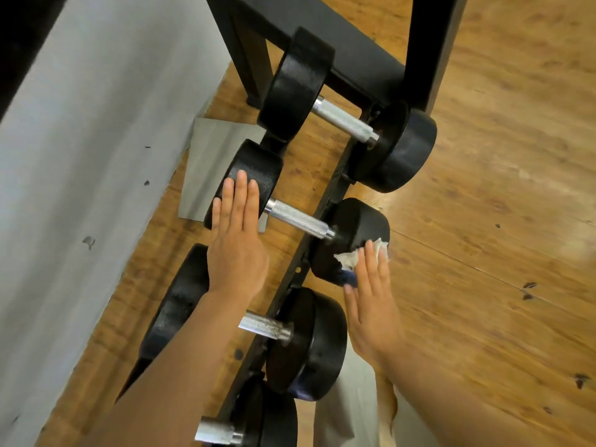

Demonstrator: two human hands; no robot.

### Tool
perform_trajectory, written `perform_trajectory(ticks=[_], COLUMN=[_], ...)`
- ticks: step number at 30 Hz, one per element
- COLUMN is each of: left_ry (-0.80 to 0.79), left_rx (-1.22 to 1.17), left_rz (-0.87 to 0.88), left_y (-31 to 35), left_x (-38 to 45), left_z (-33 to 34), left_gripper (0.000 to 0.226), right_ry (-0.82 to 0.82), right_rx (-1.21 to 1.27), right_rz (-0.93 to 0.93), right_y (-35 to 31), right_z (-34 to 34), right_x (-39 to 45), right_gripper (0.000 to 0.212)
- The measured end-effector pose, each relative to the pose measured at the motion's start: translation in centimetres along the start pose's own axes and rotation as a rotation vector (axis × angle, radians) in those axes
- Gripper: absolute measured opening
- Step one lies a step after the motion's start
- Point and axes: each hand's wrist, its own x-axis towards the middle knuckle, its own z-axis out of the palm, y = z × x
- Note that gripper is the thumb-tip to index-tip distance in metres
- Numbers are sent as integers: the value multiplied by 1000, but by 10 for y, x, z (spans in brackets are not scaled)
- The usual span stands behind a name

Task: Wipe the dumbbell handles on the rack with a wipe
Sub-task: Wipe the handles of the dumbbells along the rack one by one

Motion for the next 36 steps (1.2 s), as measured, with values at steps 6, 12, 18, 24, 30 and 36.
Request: perform_trajectory(ticks=[6,12,18,24,30,36], left_ry=[128,231,279,308,345,375], left_rx=[-155,-79,-88,-74,-51,-46], left_rz=[-102,-103,-87,-77,-44,-6], left_y=[14,13,12,8,3,1], left_x=[4,8,7,7,8,8], left_z=[8,22,28,30,37,40], left_gripper=[57,48,46,46,46,45], right_ry=[94,37,85,26,47,157], right_rx=[-127,-57,-167,-319,-140,270], right_rz=[36,-125,-474,-698,-589,-54], right_y=[-4,18,46,76,64,48], right_z=[2,-17,1,-1,-11,-22], right_x=[55,71,29,31,40,72], right_gripper=[72,63,51,49,45,49])
